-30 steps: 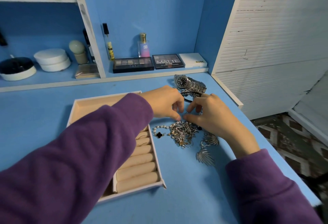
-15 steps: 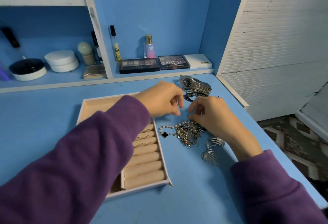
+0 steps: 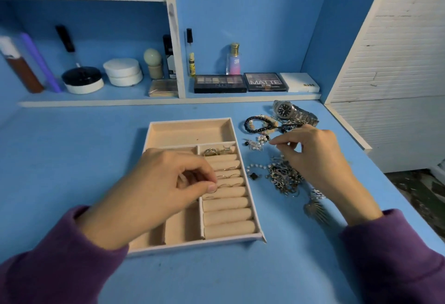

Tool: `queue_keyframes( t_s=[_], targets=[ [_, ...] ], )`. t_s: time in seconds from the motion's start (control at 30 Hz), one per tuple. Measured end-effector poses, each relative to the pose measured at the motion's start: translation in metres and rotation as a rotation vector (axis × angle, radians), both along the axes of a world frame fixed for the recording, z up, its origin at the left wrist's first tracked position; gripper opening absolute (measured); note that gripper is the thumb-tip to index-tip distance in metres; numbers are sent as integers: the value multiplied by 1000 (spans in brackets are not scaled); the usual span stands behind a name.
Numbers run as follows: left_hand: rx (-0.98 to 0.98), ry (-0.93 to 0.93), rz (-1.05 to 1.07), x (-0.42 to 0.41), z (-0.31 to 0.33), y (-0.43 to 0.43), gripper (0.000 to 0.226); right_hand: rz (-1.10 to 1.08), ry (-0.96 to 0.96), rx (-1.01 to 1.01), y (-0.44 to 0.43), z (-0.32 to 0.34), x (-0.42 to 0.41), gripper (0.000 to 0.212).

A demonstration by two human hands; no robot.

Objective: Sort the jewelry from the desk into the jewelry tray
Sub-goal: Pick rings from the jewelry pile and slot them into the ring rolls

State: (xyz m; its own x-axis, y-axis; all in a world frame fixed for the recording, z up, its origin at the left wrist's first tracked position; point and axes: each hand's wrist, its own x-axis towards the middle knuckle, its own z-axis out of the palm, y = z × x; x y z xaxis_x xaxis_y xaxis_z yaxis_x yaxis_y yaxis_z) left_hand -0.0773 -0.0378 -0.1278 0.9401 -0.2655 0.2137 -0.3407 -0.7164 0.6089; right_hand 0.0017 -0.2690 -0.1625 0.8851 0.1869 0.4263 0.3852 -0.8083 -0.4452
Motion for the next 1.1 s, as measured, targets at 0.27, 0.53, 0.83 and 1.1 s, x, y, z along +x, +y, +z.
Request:
queue_keyframes(
  t_s=[0.27, 0.53, 0.83, 1.1],
  targets=[
    [-23, -45, 12, 3, -23, -7, 2, 267, 99, 334, 25, 7, -23, 20],
    [46, -99, -9, 8, -27, -6, 2, 468, 229, 315, 31, 5, -32, 8],
    [129, -127, -32, 9, -29, -7, 9, 567, 154, 72, 33, 5, -35, 2],
    [117, -102, -84, 9, -31, -1, 21, 588, 209, -16, 30, 6, -35, 7]
  ],
)
